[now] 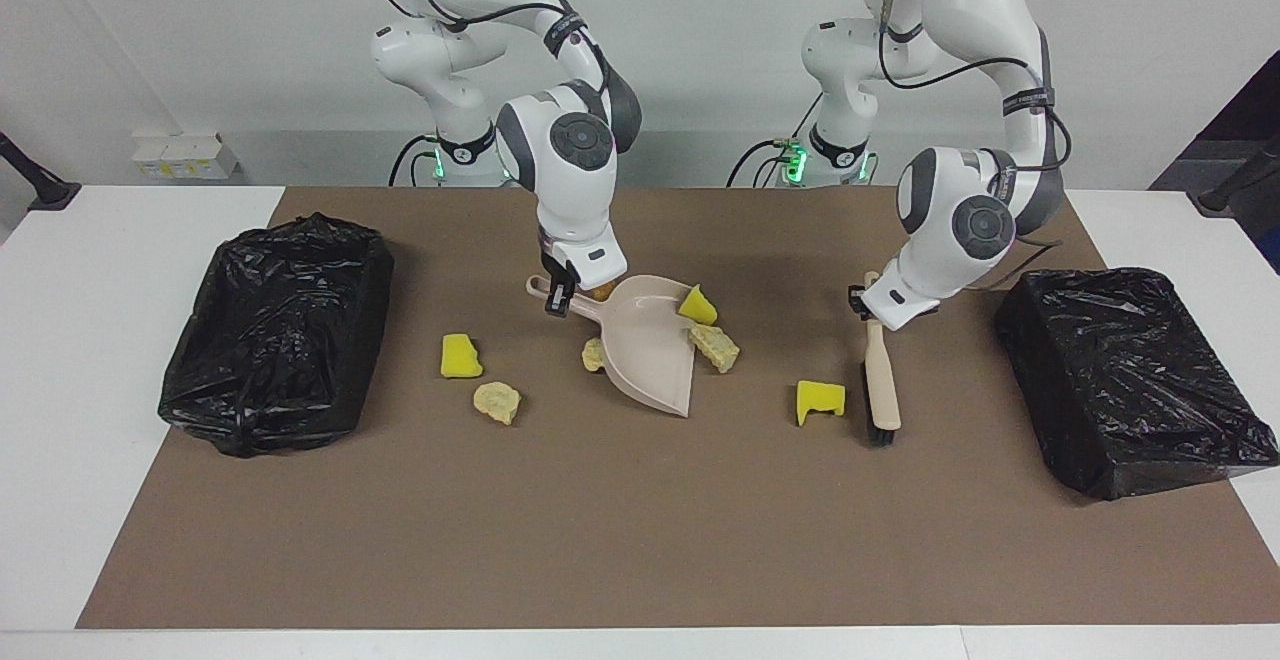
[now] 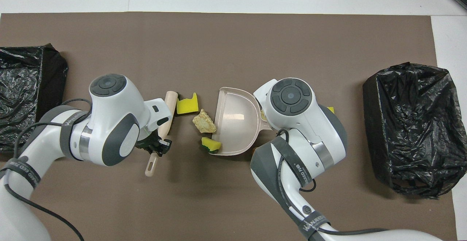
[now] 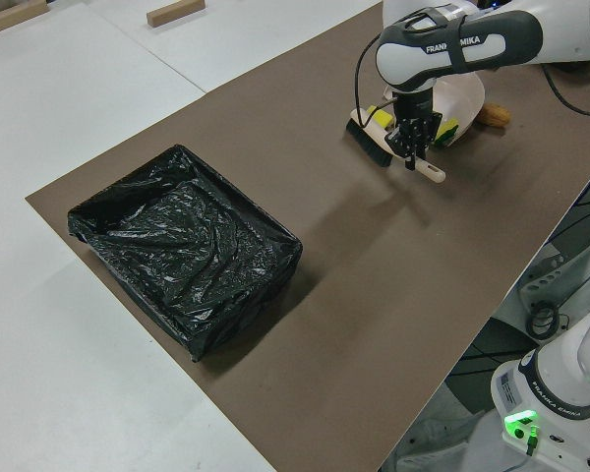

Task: Sweep and dump trash in bin
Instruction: 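Sweep sponge and bread pieces into the dustpan with the left gripper's brush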

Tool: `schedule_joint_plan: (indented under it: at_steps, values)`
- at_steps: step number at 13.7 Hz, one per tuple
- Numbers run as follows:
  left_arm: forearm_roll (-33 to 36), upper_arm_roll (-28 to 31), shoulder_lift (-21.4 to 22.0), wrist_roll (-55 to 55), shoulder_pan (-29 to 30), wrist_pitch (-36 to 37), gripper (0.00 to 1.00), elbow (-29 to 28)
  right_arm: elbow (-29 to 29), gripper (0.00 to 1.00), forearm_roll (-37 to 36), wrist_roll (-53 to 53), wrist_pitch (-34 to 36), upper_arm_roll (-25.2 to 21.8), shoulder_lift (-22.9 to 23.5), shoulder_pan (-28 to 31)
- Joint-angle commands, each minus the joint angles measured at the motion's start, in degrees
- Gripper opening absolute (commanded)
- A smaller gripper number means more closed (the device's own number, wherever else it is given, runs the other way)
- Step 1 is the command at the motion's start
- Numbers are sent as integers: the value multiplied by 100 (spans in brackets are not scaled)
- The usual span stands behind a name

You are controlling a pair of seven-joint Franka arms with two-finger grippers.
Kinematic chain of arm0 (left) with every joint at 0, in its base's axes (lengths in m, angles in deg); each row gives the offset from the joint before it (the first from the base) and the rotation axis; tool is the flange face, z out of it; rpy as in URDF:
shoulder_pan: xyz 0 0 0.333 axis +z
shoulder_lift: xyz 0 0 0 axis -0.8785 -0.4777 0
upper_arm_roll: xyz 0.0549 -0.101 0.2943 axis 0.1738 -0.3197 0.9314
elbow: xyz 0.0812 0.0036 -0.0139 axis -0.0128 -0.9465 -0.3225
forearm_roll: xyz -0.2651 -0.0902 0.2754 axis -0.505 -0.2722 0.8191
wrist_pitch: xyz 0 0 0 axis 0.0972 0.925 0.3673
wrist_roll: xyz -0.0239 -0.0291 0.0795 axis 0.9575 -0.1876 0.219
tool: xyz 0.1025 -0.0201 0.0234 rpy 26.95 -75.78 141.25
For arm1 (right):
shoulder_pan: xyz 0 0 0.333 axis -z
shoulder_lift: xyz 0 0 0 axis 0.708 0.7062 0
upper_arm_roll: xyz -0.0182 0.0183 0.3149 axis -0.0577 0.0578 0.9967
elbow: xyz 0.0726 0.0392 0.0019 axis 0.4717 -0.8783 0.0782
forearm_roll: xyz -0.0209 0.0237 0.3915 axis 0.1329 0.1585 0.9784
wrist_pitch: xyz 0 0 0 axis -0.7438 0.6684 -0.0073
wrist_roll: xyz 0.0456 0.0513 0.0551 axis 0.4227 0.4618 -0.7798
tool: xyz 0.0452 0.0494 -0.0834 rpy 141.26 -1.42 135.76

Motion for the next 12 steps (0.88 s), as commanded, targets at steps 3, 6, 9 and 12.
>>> schedule_joint_plan:
  at_steps: [3, 6, 9, 12]
  values:
    - [-983, 74, 414, -791, -1222, -166, 0, -351, -185, 0, -46, -162, 89, 20, -160, 59]
    - [-1329, 39, 379, -1592, -1715, -361, 0, -194, -185, 0, -29, -373, 89, 20, -151, 121]
    - [-1373, -6, 519, -1865, -1673, -194, 0, 53, -185, 0, 50, -602, 36, 29, -116, 235]
    - [-1321, 56, 932, -2339, -1637, 130, 0, 71, -185, 0, 410, -663, -244, 29, -81, 253]
